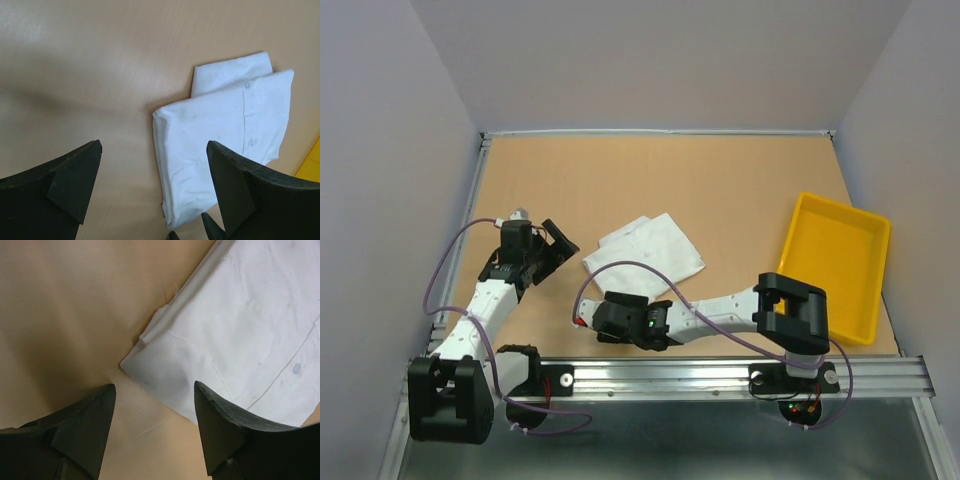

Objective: Fold and stack the long sleeve shirts
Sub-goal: Fold the shirt

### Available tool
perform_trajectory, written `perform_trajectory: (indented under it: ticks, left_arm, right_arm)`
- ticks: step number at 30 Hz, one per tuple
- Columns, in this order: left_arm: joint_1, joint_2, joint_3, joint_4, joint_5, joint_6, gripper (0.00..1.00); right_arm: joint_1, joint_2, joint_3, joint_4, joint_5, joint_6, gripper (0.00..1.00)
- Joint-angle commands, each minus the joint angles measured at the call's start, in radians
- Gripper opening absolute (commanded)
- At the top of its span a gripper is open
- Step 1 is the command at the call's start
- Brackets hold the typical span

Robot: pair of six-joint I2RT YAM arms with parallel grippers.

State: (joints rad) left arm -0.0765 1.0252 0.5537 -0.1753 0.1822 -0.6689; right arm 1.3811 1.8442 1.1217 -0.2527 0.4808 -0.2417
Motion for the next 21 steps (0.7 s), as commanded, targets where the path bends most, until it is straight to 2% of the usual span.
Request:
perform_trajectory:
  ticks: [1, 5, 7, 10, 11, 13, 21]
  left_arm:
    - [0.004, -0.036, -0.014, -0.01, 0.025, 0.015, 0.99]
    - [0.004, -0.036, -0.024, -0.007, 0.02, 0.011, 0.99]
    - [0.004, -0.031, -0.032, -0.001, 0.025, 0.0, 0.99]
    - [0.004, -0.028, -0.049, 0.007, 0.039, -0.015, 0.99]
    - [0.004, -0.03, -0.055, 0.013, 0.051, -0.018, 0.99]
    - [0.004, -0.033, -0.061, 0.016, 0.054, -0.024, 0.99]
    - [0.004, -0.027, -0.1, 0.071, 0.103, -0.057, 0.98]
  right_arm:
    - [0.004, 0.062, 0.02, 0.047, 0.045, -0.054, 0.67]
    - [0.004, 0.089, 0.041, 0.066, 0.009, -0.067, 0.53]
    - [0.004, 0.093, 0.052, 0.073, -0.01, -0.074, 0.49]
    - [0.004, 0.099, 0.056, 0.085, -0.008, -0.093, 0.31]
    - [0.004, 0.093, 0.056, 0.089, -0.011, -0.091, 0.16]
    - [0.001, 0.082, 0.061, 0.098, -0.016, -0.081, 0.03]
    - [-0.08, -0.031, 0.038, 0.142, -0.117, 0.022, 0.01]
